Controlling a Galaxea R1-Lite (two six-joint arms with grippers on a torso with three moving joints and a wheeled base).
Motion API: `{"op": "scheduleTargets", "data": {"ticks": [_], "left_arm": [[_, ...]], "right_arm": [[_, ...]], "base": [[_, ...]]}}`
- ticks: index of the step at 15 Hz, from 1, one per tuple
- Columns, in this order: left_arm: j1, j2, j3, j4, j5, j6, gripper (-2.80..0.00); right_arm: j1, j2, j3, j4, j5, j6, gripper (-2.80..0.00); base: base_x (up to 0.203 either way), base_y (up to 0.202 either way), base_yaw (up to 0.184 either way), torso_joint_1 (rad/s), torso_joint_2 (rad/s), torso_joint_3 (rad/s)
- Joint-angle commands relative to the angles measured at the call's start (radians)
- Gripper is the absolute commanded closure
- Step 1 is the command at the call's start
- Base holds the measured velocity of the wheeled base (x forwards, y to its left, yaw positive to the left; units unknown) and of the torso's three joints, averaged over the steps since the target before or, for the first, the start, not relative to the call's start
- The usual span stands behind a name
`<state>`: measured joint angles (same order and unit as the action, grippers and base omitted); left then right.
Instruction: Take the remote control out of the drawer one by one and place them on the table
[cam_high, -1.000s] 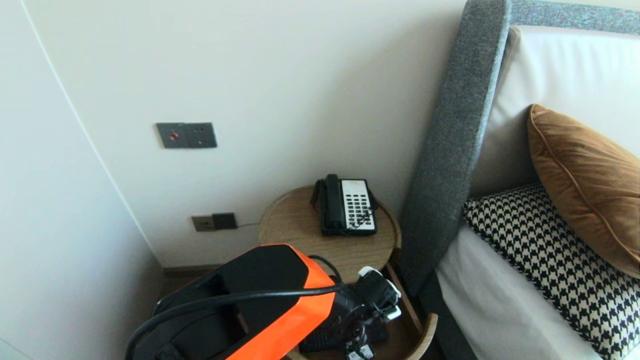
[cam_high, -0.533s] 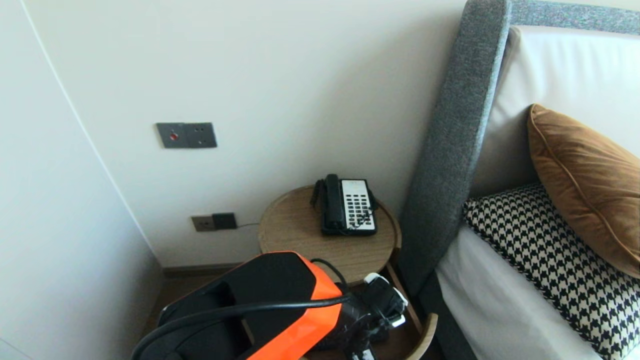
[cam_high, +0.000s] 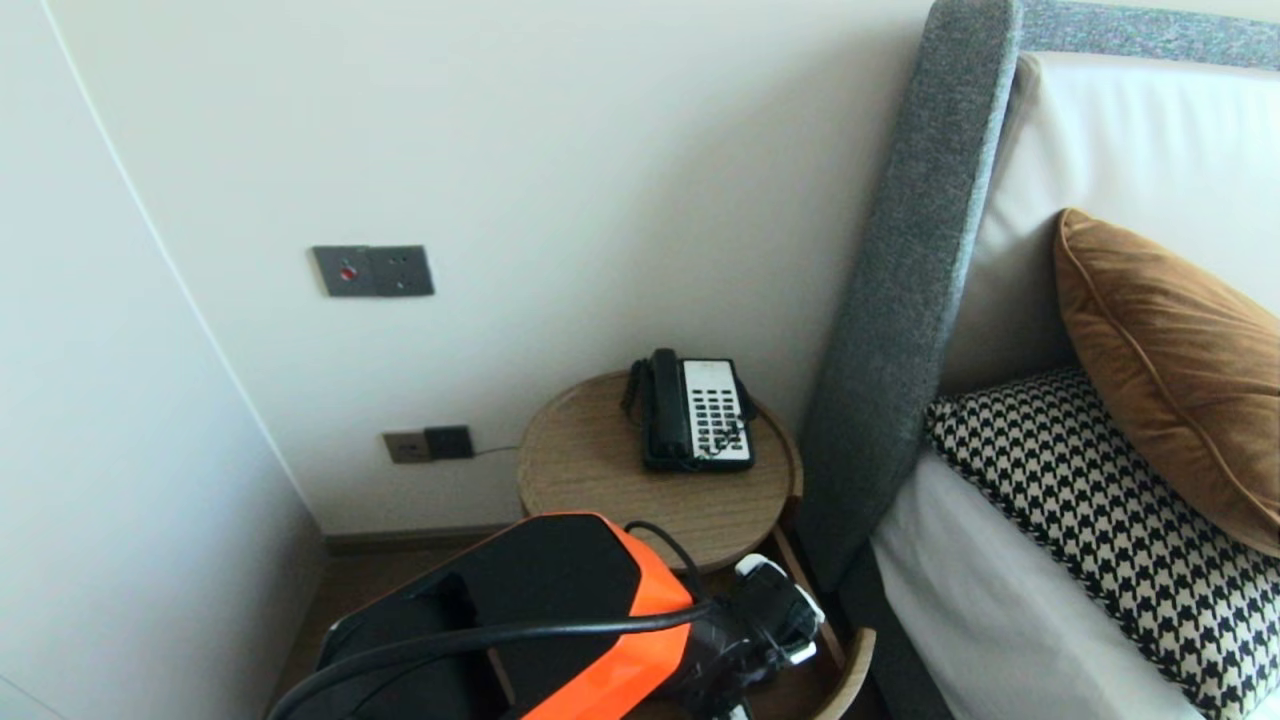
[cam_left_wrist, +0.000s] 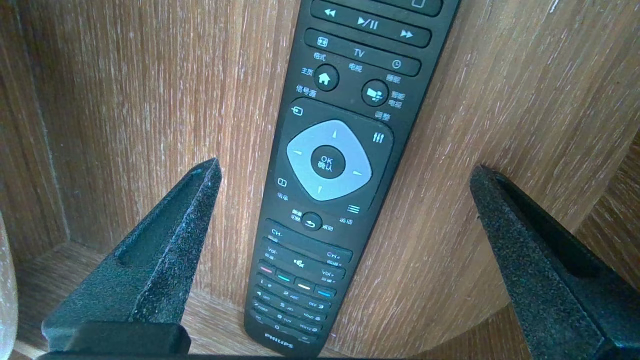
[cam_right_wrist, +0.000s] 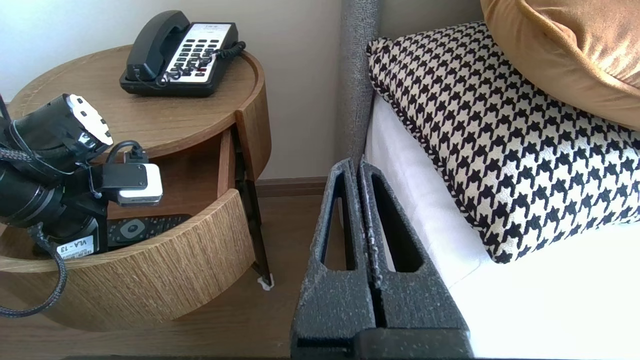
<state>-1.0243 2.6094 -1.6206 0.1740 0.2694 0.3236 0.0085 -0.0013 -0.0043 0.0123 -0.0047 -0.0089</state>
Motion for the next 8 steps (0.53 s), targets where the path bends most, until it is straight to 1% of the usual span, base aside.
{"op": "scheduleTargets", "data": {"ticks": [1,8], "left_arm": [[0.000,0.005,0.001,0.005,0.002,0.003,-2.80],[0.003,-0.003,0.001,0.009,-0.022,-0.003,-2.80]], "right_arm": [[0.001,-0.002,0.000,0.000,0.000,0.000,0.00],[0.001,-0.003,0.000,0.000,0.000,0.000,0.00]], "base": [[0.000,0.000,0.000,0.000,0.00,0.000],[0.000,0.000,0.000,0.000,0.00,0.000]]}}
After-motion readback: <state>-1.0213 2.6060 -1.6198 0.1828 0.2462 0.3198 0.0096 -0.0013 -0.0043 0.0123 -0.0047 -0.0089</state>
